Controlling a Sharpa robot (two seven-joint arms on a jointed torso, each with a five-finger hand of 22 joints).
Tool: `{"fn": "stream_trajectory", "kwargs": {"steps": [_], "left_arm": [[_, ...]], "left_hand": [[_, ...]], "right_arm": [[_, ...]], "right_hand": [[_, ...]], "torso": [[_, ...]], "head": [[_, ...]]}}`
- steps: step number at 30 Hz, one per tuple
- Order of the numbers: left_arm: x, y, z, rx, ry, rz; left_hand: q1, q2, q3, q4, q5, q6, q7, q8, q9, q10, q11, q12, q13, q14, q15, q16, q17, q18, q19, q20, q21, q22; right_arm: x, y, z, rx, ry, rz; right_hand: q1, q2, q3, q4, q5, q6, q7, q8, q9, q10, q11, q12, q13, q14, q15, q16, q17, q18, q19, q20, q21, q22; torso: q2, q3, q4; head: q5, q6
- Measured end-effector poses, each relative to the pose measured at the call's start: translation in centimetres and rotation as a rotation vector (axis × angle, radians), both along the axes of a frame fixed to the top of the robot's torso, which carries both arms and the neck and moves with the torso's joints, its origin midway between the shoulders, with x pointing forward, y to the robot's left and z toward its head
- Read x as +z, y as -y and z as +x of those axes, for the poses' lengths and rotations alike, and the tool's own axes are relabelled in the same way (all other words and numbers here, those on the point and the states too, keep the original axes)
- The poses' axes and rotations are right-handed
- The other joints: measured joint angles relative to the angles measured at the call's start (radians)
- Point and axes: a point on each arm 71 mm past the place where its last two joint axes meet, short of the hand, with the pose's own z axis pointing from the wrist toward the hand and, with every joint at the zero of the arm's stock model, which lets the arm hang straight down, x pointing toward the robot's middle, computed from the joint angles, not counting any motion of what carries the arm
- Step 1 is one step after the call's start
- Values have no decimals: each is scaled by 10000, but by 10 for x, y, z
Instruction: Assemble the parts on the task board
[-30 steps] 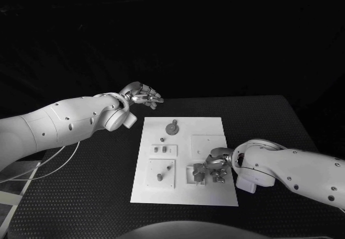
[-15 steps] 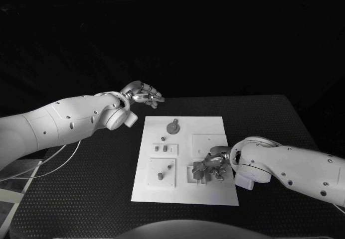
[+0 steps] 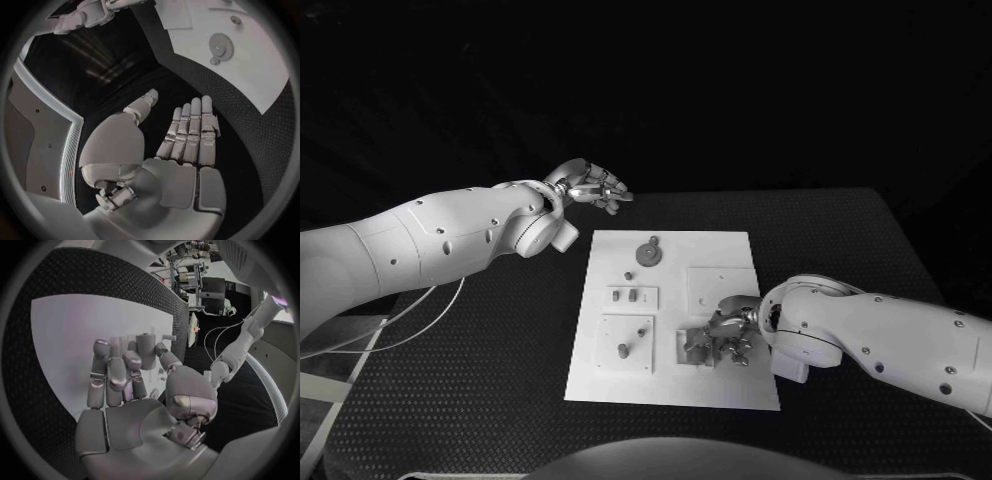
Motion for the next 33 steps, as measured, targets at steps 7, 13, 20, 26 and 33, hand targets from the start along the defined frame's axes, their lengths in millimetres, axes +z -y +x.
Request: {"fn": "stream_trajectory", "kwargs": {"steps": [7, 13, 20, 26, 33], "left_arm": [[0, -1, 0, 13, 0, 4], [0, -1, 0, 11, 0, 3], [0, -1, 0, 13, 1, 3], [0, -1, 0, 12, 1, 3], [0, -1, 0, 11, 1, 2]], "left_hand": [[0, 0, 0, 0, 0, 0, 0, 0, 1, 0, 0, 0, 0, 0, 0, 0, -1, -44, 0, 0, 0, 0], [0, 0, -1, -1, 0, 0, 0, 0, 1, 0, 0, 39, 1, 0, 0, 0, 8, -48, 0, 0, 0, 1], [0, 0, -1, -1, 0, 0, 0, 0, 1, 0, -1, 40, -8, 0, 0, 0, 7, -52, 0, 0, 0, 1], [0, 0, -1, -1, 0, 0, 0, 0, 2, 1, -1, 40, -8, 0, 0, 0, 7, -57, 0, 0, 0, 2], [0, 0, -1, -1, 0, 0, 0, 0, 2, 1, -1, 40, -7, 0, 0, 0, 16, -64, 0, 0, 0, 2]], "right_arm": [[-2, 2, 2, -73, -19, -60], [-3, 2, 3, -99, -22, -71], [-4, 2, 3, -105, -18, -38], [-4, 1, 3, -118, 1, -23], [-4, 1, 3, -151, 26, -9]], "right_hand": [[1, 0, -1, 0, 0, -1, -4, -17, -4, -36, 36, 0, -12, -7, 8, 0, -20, 0, -14, 15, 0, 0], [35, 94, -14, -11, -1, -15, -19, -38, -16, -36, 37, 0, -25, -55, 5, 0, -67, 0, -16, 17, 0, 0], [-29, 155, -18, -11, -4, -5, -30, -46, -15, -36, 36, 0, -75, -71, -3, 0, -160, 1, -18, 19, 0, 0], [-213, 32, -15, -7, -9, -4, -32, -47, -15, -41, 42, 0, -101, -85, 10, 0, -209, 1, -32, 33, 0, 0], [-392, -122, 69, 77, -9, -3, -34, -46, -8, -71, 72, 0, -135, -86, 11, 0, -234, 3, -32, 33, 0, 0]], "torso": [[1, -4, 2], [1, -5, 3], [1, -5, 1], [1, -1, -3], [1, -1, -5]], "head": [[32, -24], [58, -45], [71, -47], [86, -53], [89, -58]]}}
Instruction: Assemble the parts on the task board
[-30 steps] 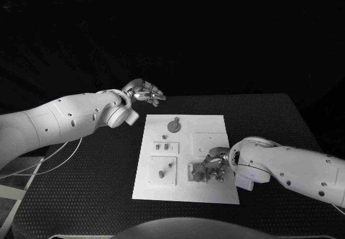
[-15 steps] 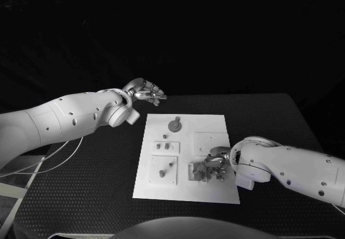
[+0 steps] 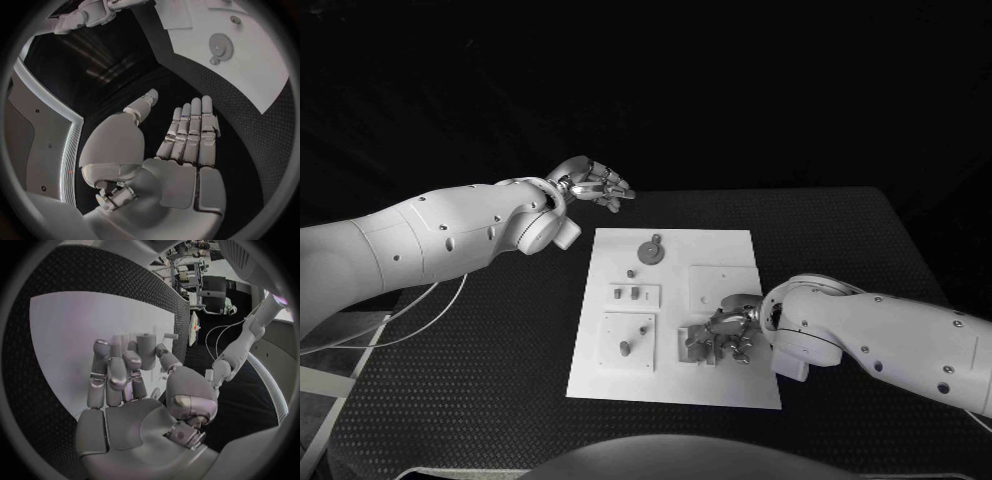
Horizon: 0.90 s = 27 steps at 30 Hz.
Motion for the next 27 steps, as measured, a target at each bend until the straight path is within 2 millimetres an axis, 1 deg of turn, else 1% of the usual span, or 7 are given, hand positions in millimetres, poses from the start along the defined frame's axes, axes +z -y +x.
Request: {"fn": "stream_trajectory", "kwargs": {"steps": [8, 11, 12, 15, 18, 21, 27], "left_arm": [[0, 0, 0, -1, 0, 0], [0, 0, 0, -1, 0, 0], [0, 0, 0, -1, 0, 0], [0, 0, 0, -1, 0, 0], [0, 0, 0, -1, 0, 0], [0, 0, 0, -1, 0, 0], [0, 0, 0, -2, 0, -1]], "left_hand": [[0, 0, 22, 22, 0, 0, 0, 0, 0, 0, 0, 0, -9, 28, 28, -39, -1, -14, 0, 0, 0, -9], [0, 0, 22, 22, 0, 0, 0, 0, -1, 0, 0, 0, -8, 28, 28, -39, 6, 32, 0, 0, 0, -9], [0, 0, 22, 22, 0, 0, 0, 0, -7, 0, 0, 0, -8, 28, 28, -39, 9, 84, 0, 0, 0, -9], [0, 0, 22, 21, 0, 0, 0, 0, -8, 0, 0, 0, -8, 28, 28, -39, 9, 90, 0, 0, 0, -8], [0, 0, 22, 22, 0, 0, 0, 0, -8, 0, 0, 0, -8, 28, 28, -39, 8, 89, 0, 0, 0, -8], [0, 0, 22, 22, 0, 0, 0, 0, -8, 0, 0, 0, -7, 28, 28, -39, 8, 89, 0, 0, 0, -8], [0, 0, 22, 21, 0, 0, 0, 0, -8, 0, 0, 0, -7, 28, 28, -39, 12, 86, 0, 0, 0, -7]], "right_arm": [[0, -1, 1, -54, 59, 30], [0, -1, 1, -48, 65, 40], [0, -2, 1, -42, 66, 43], [0, -3, 0, -26, 64, 54], [0, -3, 0, -26, 64, 64], [0, -3, 0, -21, 60, 67], [0, -3, 0, 16, 52, 61]], "right_hand": [[-232, -131, 83, 82, 9, 1, -2, 8, -3, 0, 0, 0, -33, -1, 2, -39, -27, 0, 1, 1, -40, 0], [-233, -132, 123, 122, 9, 2, -3, 9, -4, 0, 0, 0, -34, -1, 4, -39, -43, 0, 1, 2, -40, 0], [-275, -174, 124, 122, 9, 2, -3, 10, -4, 0, 0, 0, -42, -1, 4, -39, -60, 1, 2, 2, -40, 0], [-328, -228, 152, 150, 9, 2, -4, 9, -4, 0, 0, 0, -48, -4, 7, -39, -82, 1, 1, 3, -39, 0], [-350, -284, 169, 134, 9, -29, -4, 10, -3, 0, 0, 0, -65, -6, 10, -39, -101, 3, 1, 3, -40, 0], [-337, -453, 208, 125, 9, -51, 17, 9, -4, -36, 36, 0, -70, -14, 18, -39, -121, 3, -1, 5, -39, 0], [-268, -516, 336, 21, 9, -51, 17, -30, -4, -35, 35, 40, -92, -15, 20, -39, -134, 5, 1, 4, -39, 0]], "torso": [[-1, -2, -4], [-1, -2, -2], [-1, -2, -1], [-1, -3, 0], [-1, -3, 0], [-1, -3, 0], [-3, 0, -2]], "head": [[0, -2], [6, -9], [6, -12], [7, -18], [14, -24], [24, -29], [34, -42]]}}
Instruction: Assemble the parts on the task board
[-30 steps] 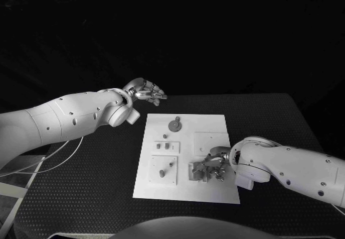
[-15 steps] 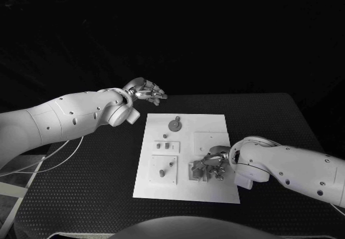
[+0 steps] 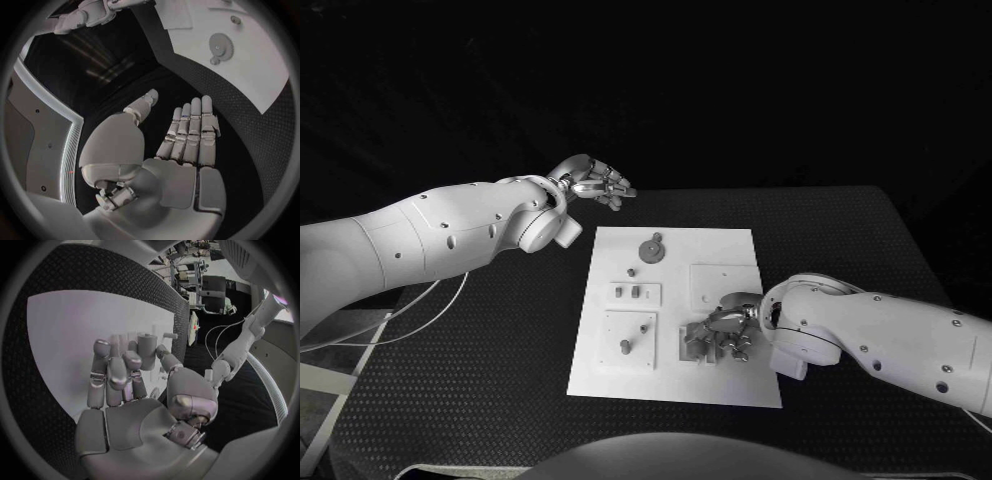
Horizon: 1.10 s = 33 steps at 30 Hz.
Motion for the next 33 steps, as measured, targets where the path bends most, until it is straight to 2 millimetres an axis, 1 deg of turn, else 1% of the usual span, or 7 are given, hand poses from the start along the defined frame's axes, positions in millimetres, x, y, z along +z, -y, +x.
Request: {"fn": "stream_trajectory", "kwargs": {"steps": [6, 22, 26, 28, 30, 31, 33], "left_arm": [[0, 0, 0, 0, 0, 0], [0, 0, 0, -4, -1, -1], [0, 0, 0, 0, -1, 0], [0, 0, 0, 0, -1, 0], [0, 0, 0, 0, -1, 0], [0, 0, 0, -1, -1, 0], [0, 0, 0, -1, -1, 0]], "left_hand": [[0, 0, 0, 0, 0, 0, 0, 0, 0, 0, 0, 0, -8, 0, 0, 0, 4, -10, 0, 0, 0, 1], [0, 0, 0, 0, 0, 0, 0, 0, 1, 0, 0, 0, -8, -2, -2, 0, 13, -68, 0, 0, 0, 2], [0, 0, 0, 0, 0, 0, 0, 0, 1, 0, 0, 0, -8, -7, -7, 0, 13, -71, 0, 0, 0, 2], [0, 0, 0, 0, 0, 0, 0, 0, -2, 0, 0, 0, -12, -7, -7, 0, 12, -71, 0, 0, 0, 2], [0, 0, 0, 0, 0, 0, 0, 0, -8, 0, 0, 0, -16, -7, -7, 0, 12, -73, 0, 0, 0, 2], [0, 0, 0, 0, 0, 0, 0, 0, -8, 0, 0, 0, -16, -7, -7, 0, 12, -74, 0, 0, 0, 2], [0, 0, 0, 0, 0, 0, 0, 0, -8, 0, 0, 0, -16, -7, -7, 0, 22, -74, 0, 0, 0, -3]], "right_arm": [[-1, 0, -1, 116, -25, -48], [-1, -2, -2, 233, 40, -39], [-1, -2, -2, 222, 57, -18], [-1, -2, -2, 226, 59, -10], [-1, -2, -2, 228, 60, -5], [-1, -2, -2, 226, 62, -1], [-1, -2, -2, 220, 69, 10]], "right_hand": [[54, -53, 51, -51, 0, 0, 0, -1, 0, 0, 0, 0, -12, 2, 3, 0, -22, 0, 39, -10, 0, 0], [46, -60, 50, -50, 0, -20, 18, 3, 0, 1, 0, 0, -37, -37, -4, -38, -61, 1, 37, -7, -37, 0], [-79, -185, 50, 9, 0, -69, 35, -30, 0, -30, 17, 0, -51, -39, -3, -38, -87, 1, 36, -6, -37, 0], [-233, -339, 50, 94, 0, -73, 39, -56, 1, -72, 0, -1, -67, -39, -2, -38, -124, 1, 36, -6, -78, 0], [-256, -558, 90, 134, 0, -114, 78, -84, 2, -92, 19, -1, -70, -42, 0, -70, -141, 2, 36, -6, -78, 0], [-278, -742, 199, 244, 0, -122, 84, -122, -4, -111, 38, 1, -84, -44, 3, -79, -155, 2, 35, -5, -80, 0], [-322, -974, 331, 456, 0, -152, 84, -155, -12, -144, 71, 45, -85, -45, 4, -79, -169, 0, 34, -5, -120, 0]], "torso": [[0, 1, -1], [0, -3, 1], [0, -4, 4], [1, -3, 4], [1, -4, 4], [1, -4, 4], [1, -3, 3]], "head": [[12, -14], [41, -27], [49, -25], [49, -25], [50, -24], [54, -24], [57, -24]]}}
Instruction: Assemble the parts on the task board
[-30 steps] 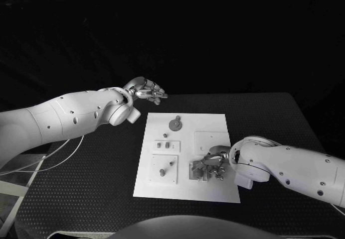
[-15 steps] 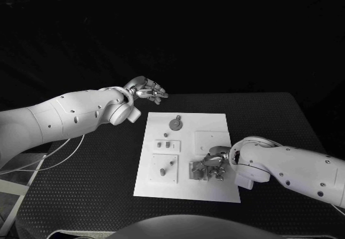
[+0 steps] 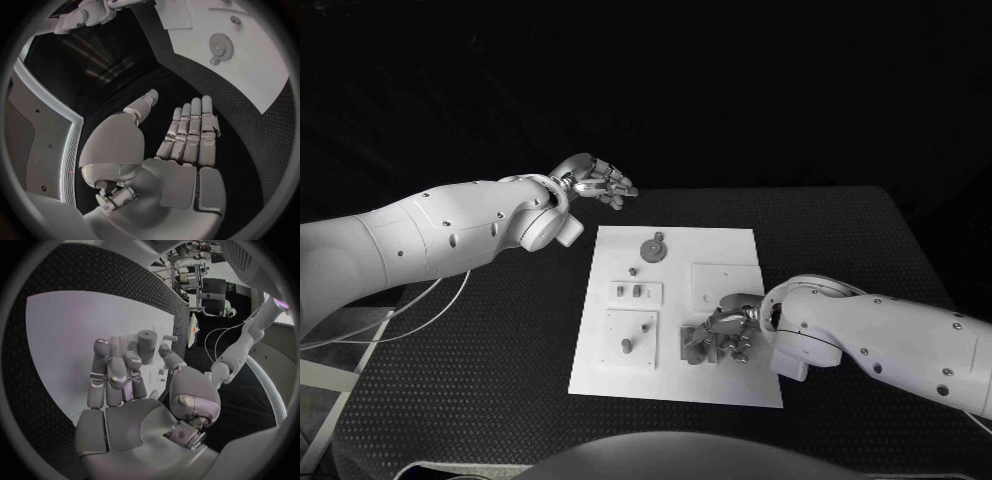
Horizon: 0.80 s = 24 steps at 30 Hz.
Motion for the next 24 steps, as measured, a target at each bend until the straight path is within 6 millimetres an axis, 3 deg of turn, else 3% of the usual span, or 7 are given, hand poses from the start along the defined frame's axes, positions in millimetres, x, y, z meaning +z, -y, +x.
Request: {"fn": "stream_trajectory", "kwargs": {"steps": [5, 11, 14, 16, 18, 24], "left_arm": [[0, 0, 0, 2, 0, 1], [0, 0, 0, 1, 0, 1], [0, 0, 0, 2, 0, 1], [0, 0, 0, 2, 0, 1], [0, 0, 0, 2, 0, 1], [0, -1, 0, 20, 1, 6]], "left_hand": [[0, 0, 0, 0, 0, 0, 0, 0, 1, 0, 0, 0, 0, 0, 0, 0, 0, -3, 0, 0, 0, -4], [0, 0, 0, 0, 0, 0, 0, 0, 1, 0, 0, 0, 1, 0, 0, 0, 0, -12, 0, 0, 0, -4], [0, 0, 0, 0, 0, 0, 0, 0, 1, 0, 0, 0, 1, 0, 0, 0, 0, -16, 0, 0, 0, -4], [0, 0, 0, 0, 0, 0, 0, 0, 1, 0, 0, 0, 1, 0, 0, 0, -1, -18, 0, 0, 0, -3], [0, 0, 0, 0, 0, 0, 0, 0, 1, 0, 0, 0, 2, 0, 0, 0, -1, -20, 0, 0, 0, -3], [0, 0, 0, 0, 0, 0, 0, 0, 1, 0, 0, 0, -4, -1, -1, 0, 9, 2, 0, 0, 0, -3]], "right_arm": [[0, 0, 0, -49, 37, 38], [0, 0, 0, -115, 67, 80], [0, 1, -1, -131, 77, 108], [0, 3, -2, -121, 99, 120], [0, 5, -3, -91, 164, 103], [4, 19, -6, 54, 604, -36]], "right_hand": [[-41, -436, 357, 542, 0, -13, 10, -19, 6, -18, 18, 48, -27, -1, 1, 0, -1, 1, 18, -18, 0, 0], [-80, -780, 649, 1118, 0, -68, -4, -18, 37, -73, 2, 63, -48, -34, 35, 1, -11, 0, 41, -36, -38, 0], [-89, -807, 707, 1235, 0, -70, -3, -85, 41, -74, 1, 62, -56, -35, 35, 1, -11, 0, 41, -36, -38, 0], [-120, -1006, 759, 1399, 0, -85, 8, -134, 42, -107, 34, 87, -67, -35, 36, 1, -11, 0, 41, -35, -38, 0], [-86, -1066, 845, 1509, 0, -120, 10, -136, 86, -112, 33, 110, -70, -36, 37, 1, -11, 1, 41, -35, -38, 0], [125, -1211, 861, 1524, 0, -218, 37, -47, 128, -166, 50, 151, -70, -35, 37, 1, -11, 3, 47, -38, -37, 0]], "torso": [[0, 4, -5], [0, 7, -7], [0, 7, -7], [0, 7, -7], [0, 7, -6], [0, 7, -4]], "head": [[2, 0], [-6, -6], [-12, -1], [-12, 0], [-17, 1], [-20, 11]]}}
